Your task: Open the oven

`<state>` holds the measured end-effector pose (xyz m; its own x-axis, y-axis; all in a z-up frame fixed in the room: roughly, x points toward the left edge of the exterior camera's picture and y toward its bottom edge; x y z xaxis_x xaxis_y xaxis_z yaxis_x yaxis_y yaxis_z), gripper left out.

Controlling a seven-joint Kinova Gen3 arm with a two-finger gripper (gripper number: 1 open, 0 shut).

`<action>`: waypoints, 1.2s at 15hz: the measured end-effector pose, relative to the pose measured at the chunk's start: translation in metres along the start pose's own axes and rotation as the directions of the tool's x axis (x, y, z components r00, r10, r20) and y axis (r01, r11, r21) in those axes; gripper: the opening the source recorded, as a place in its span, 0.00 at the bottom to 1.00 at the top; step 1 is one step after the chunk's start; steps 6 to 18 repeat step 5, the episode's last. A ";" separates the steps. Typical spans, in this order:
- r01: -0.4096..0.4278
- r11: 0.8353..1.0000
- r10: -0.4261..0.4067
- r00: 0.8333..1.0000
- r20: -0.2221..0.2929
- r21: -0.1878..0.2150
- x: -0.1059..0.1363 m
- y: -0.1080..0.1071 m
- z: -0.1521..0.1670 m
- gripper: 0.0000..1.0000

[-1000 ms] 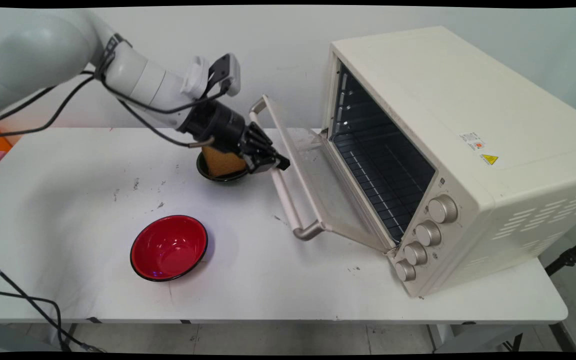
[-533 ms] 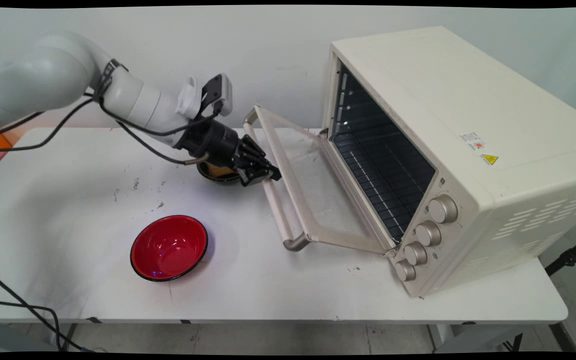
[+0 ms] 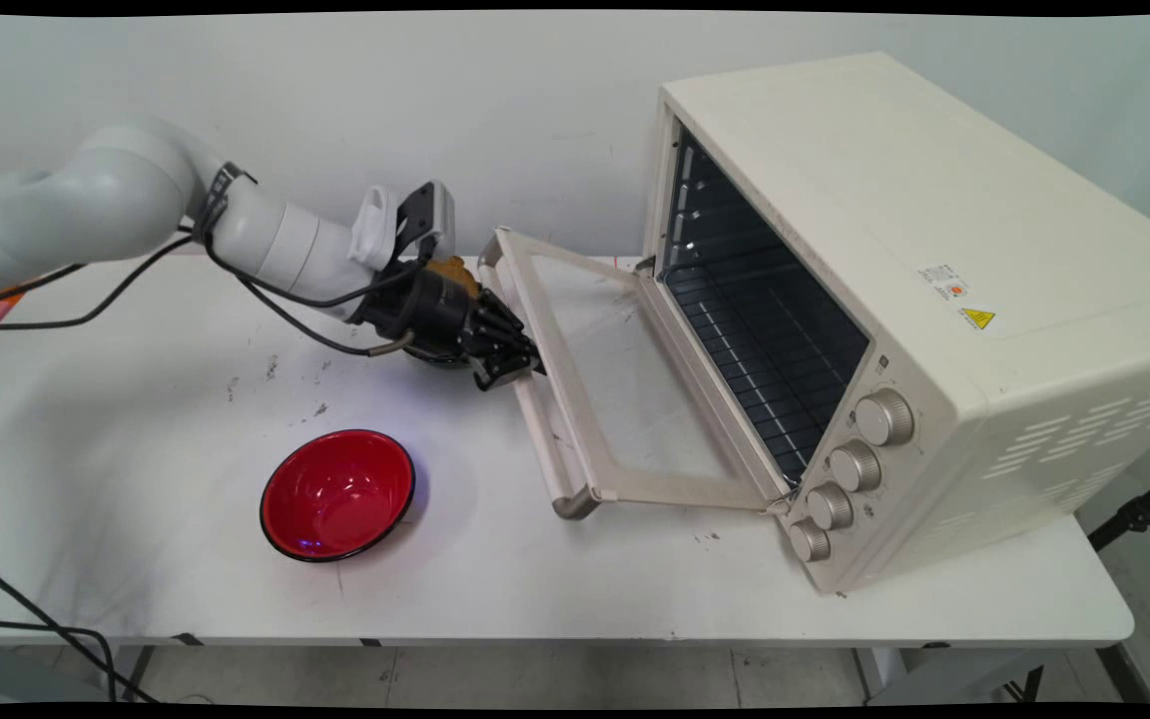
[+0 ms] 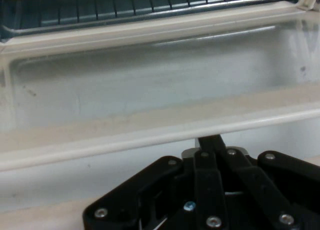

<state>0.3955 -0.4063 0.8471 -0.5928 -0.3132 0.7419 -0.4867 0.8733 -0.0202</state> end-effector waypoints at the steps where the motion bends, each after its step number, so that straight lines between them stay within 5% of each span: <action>1: 0.000 1.000 0.000 1.000 -0.001 0.001 -0.005 -0.001 0.001 0.00; 5: -0.004 1.000 0.004 1.000 -0.004 0.004 -0.021 -0.003 0.003 0.00; 18: -0.004 1.000 0.004 1.000 -0.004 0.004 -0.021 -0.003 0.003 0.00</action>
